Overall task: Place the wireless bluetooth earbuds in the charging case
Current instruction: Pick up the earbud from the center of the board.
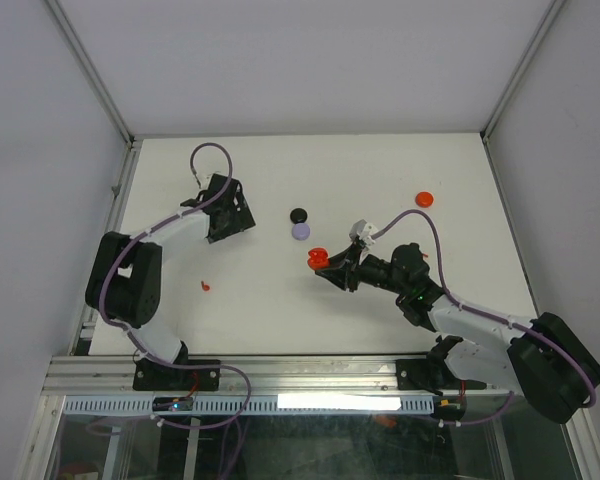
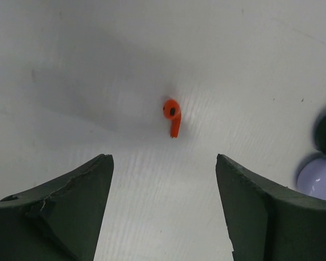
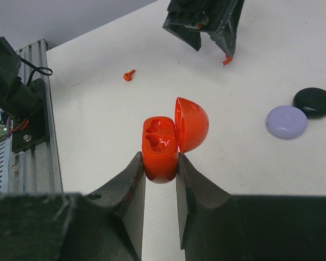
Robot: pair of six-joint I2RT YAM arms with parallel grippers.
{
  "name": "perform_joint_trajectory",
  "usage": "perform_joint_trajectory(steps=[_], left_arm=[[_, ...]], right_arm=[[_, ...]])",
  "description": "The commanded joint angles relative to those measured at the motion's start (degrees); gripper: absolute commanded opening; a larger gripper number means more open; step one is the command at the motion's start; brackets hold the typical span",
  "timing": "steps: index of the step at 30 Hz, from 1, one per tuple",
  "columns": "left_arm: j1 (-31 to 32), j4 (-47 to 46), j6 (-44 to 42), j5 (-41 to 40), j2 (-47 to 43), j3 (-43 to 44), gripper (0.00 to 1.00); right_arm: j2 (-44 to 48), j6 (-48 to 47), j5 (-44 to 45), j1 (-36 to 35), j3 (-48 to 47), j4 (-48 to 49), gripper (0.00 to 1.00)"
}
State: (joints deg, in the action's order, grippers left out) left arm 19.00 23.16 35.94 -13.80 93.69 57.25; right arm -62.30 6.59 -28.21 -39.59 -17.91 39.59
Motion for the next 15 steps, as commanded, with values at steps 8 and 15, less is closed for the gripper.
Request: perform_joint_trajectory(steps=[8,15], left_arm=[[-1.0,3.0,-6.5,-0.1,12.9,15.1,0.52],[-0.9,6.4,-8.0,-1.3,16.2,18.6,0.40]], right_arm=[[-0.8,0.4,1.1,0.2,-1.2,3.3,0.00],[-1.4,0.5,2.1,0.2,-1.7,2.5,0.00]])
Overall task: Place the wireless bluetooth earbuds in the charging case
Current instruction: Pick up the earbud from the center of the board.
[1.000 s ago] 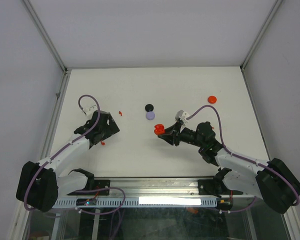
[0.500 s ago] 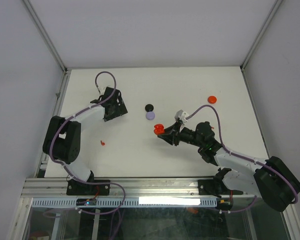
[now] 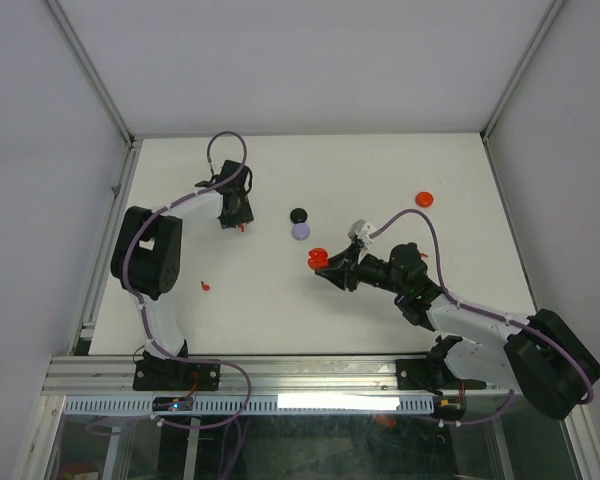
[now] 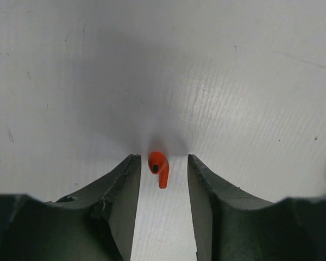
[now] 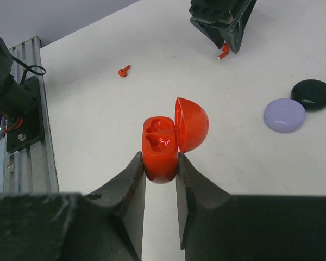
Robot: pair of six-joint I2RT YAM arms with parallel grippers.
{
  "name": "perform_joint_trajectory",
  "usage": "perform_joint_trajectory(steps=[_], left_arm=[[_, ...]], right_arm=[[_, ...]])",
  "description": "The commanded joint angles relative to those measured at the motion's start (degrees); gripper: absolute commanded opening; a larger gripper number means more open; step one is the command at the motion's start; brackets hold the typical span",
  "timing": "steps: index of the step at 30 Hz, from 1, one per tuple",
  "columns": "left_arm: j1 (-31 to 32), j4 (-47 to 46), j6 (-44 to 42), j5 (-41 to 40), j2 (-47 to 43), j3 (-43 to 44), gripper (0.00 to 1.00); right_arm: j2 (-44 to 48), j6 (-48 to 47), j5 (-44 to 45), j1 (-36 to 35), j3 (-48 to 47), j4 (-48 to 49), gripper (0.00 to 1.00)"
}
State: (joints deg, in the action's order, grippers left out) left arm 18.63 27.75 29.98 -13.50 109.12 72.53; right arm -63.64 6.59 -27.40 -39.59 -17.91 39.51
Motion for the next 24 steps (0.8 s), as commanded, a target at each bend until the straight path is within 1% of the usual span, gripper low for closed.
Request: perform_joint_trajectory(steps=[1,5,8,15,17,24], left_arm=[[-0.6,2.1,-2.2,-1.9,1.1,3.7,0.36],[-0.6,2.7,-2.3,-0.7,2.2,4.0,0.26],[-0.6,3.2,-2.3,-0.4,2.7,3.7,0.25],[-0.5,4.1,-2.6,1.7,3.5,3.6,0.17],[-0.4,4.0,-2.6,2.4,3.0,3.3,0.16],[0.0,1.0,-1.6,3.9,-2.5,-0.1,0.04]], right_arm=[[-0.2,0.5,1.2,0.2,-1.7,2.6,0.00],[-0.6,0.5,1.1,0.2,-2.0,2.2,0.00],[-0.9,0.6,1.2,0.2,-2.4,1.7,0.00],[-1.1,0.6,1.0,0.2,-2.4,1.7,0.00],[-1.0,0.5,1.0,0.2,-2.6,1.4,0.00],[-0.4,0.5,1.3,0.2,-2.5,1.3,0.00]])
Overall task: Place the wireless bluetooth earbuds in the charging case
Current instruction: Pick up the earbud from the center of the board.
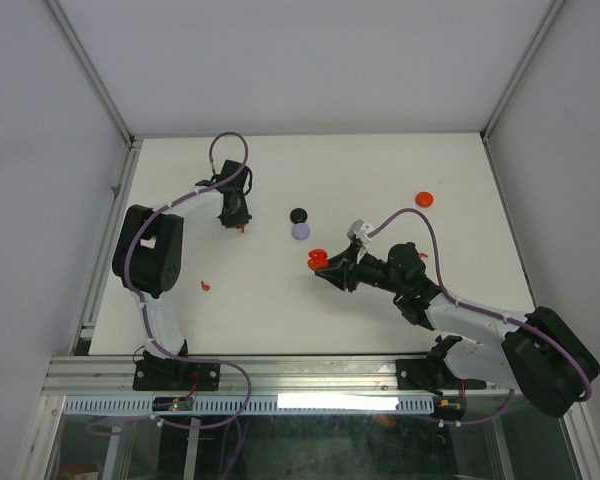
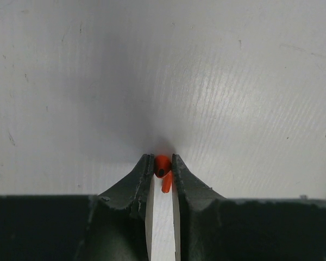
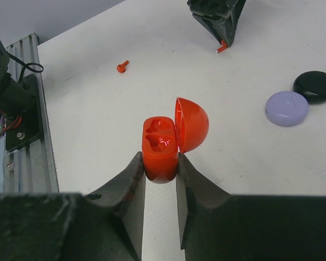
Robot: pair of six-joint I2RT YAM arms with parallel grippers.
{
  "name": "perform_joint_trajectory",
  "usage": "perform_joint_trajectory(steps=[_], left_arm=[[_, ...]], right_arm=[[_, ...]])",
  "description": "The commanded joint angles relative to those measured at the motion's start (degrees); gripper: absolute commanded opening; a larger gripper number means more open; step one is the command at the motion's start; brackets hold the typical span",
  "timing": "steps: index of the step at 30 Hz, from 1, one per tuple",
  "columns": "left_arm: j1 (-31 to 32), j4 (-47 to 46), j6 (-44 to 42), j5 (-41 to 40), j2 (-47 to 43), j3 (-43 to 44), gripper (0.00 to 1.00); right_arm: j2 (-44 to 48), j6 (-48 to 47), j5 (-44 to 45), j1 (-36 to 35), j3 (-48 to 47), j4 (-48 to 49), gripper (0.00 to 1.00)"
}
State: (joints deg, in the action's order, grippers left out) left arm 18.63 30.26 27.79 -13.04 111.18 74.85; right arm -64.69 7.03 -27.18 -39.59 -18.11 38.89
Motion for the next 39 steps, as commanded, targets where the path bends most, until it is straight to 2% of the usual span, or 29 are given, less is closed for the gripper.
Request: perform_joint_trajectory(steps=[1,9,23,36,39], left_arm=[[0.1,-2.5,0.9,4.0,-5.7,-3.3,0.03],[1.7,-13.8,4.2,8.9,-16.6,-14.0,0.00],[9.9,-49.6,4.6,16.1,-42.4,-37.0,0.00],[21.1,-77.3,3.6,15.3,-47.7,-48.8,0.00],[23.2,-81.6,3.0,15.4,-47.8,-50.1,0.00]], right_arm=[[0.6,0.0,1.1,0.2,-2.3,1.9,0.00],[-0.4,0.0,1.1,0.0,-2.8,1.7,0.00],[2.7,0.6,4.0,-0.4,-0.5,4.6,0.00],[5.6,1.0,8.0,-0.6,3.1,10.0,0.00],[7.1,0.7,8.3,-0.6,5.6,14.5,0.00]])
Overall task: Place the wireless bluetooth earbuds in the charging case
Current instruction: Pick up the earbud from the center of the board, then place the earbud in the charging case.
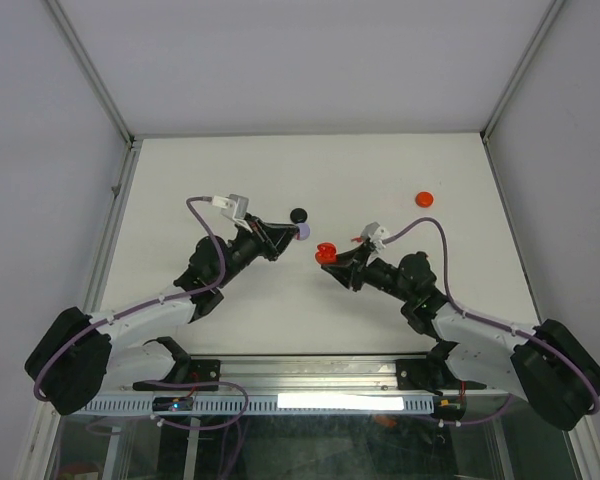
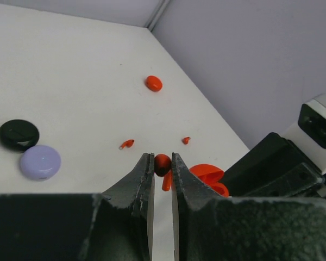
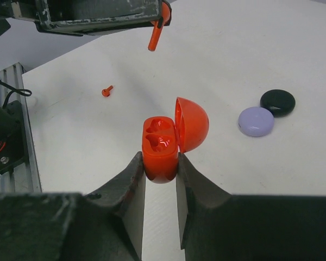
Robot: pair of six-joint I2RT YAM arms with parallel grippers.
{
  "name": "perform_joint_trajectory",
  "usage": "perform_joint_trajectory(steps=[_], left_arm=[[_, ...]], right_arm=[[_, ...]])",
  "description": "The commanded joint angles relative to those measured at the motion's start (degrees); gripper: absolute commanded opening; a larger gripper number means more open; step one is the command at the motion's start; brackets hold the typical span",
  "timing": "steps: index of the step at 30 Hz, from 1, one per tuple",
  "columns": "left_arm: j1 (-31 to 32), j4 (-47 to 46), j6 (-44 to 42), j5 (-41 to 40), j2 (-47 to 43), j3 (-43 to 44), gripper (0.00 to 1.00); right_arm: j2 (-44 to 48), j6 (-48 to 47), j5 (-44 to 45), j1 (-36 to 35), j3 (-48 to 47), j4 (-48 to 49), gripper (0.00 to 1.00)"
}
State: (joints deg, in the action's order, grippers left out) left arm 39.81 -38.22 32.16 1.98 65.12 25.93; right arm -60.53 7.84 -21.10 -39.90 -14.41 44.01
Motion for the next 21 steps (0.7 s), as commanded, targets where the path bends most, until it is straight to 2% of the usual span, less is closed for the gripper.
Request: perform_joint_trajectory(steps=[1,4,10,21], left_arm=[[2.9,-14.1,-1.7,0.5,-1.8,-1.4,0.00],[5.2,-16.4,-2.8,1.1,-2.0,-1.7,0.00],[8.8,-18.6,-4.9,5.1,-1.7,-1.4,0.02],[12.2,-24.7,-7.9,6.9,-1.8,-2.4,0.02]], right_arm=[[3.4,-0.2,2.2,-0.3,2.9,11.7,0.00],[3.8,-0.9,1.1,-0.3,5.0,17.2,0.00],[5.3,-2.0,-2.7,-0.3,5.3,19.3,0.00],[9.0,-3.2,-6.8,-0.3,3.0,16.4,0.00]])
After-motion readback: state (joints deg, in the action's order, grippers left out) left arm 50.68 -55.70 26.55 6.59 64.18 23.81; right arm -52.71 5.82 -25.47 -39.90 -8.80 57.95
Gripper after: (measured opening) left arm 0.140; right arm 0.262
